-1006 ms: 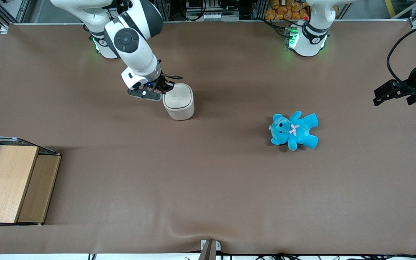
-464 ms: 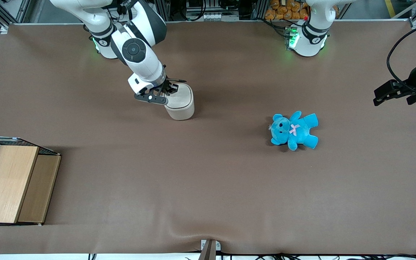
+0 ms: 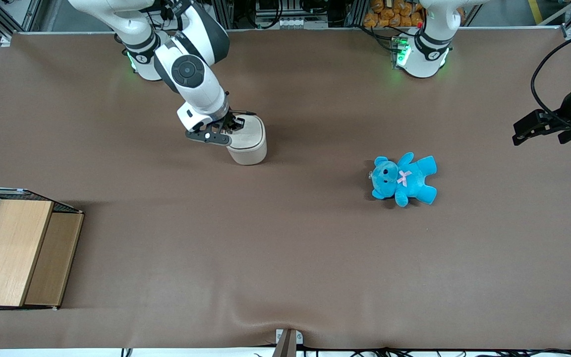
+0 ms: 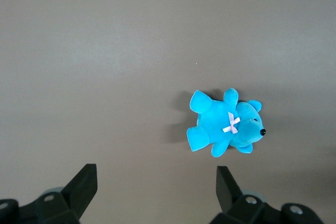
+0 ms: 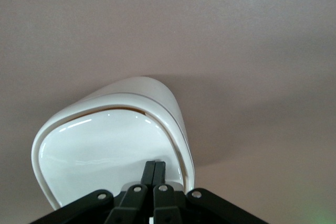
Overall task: Open trash can with right arm
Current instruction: 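Lower the right gripper onto the lid edge and grip it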
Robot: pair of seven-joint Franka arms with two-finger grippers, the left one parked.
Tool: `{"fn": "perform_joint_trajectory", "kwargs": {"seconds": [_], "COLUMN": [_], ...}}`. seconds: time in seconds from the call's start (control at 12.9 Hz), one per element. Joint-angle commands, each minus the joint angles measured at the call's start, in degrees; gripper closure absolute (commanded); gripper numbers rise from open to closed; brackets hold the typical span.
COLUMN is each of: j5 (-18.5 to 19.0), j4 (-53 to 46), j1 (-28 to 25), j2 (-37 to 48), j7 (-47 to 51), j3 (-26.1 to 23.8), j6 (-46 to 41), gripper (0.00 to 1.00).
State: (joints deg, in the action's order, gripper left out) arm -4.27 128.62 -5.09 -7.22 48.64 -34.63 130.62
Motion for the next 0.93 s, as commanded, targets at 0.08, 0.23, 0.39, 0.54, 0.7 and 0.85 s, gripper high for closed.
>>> {"fn": "perform_joint_trajectory", "kwargs": {"seconds": [0.08,0.23,0.39,0.54,0.7,0.85], "j5": [2.25,3.22,3.39,3.48,3.40,3.31], "j4": [0.14,0.23,0.31,0.14,-0.91,-4.24], "j1": [-0.44,-0.44,-0.27,-0.18,0.17,0.08], "j2": [-1.56,-2.18,-2.53,-2.88,-2.45,-2.53], "j7": [2.16,2.25,2.25,2.69,2.69,4.08], "j3": [-0.17,-0.17,-0.08,-0.08,-0.08,-0.08], "j6": [2.18,2.27,3.15,3.33,1.49,-2.98], "gripper": [1.00,1.00,1.00,1.00,1.00,1.00]}}
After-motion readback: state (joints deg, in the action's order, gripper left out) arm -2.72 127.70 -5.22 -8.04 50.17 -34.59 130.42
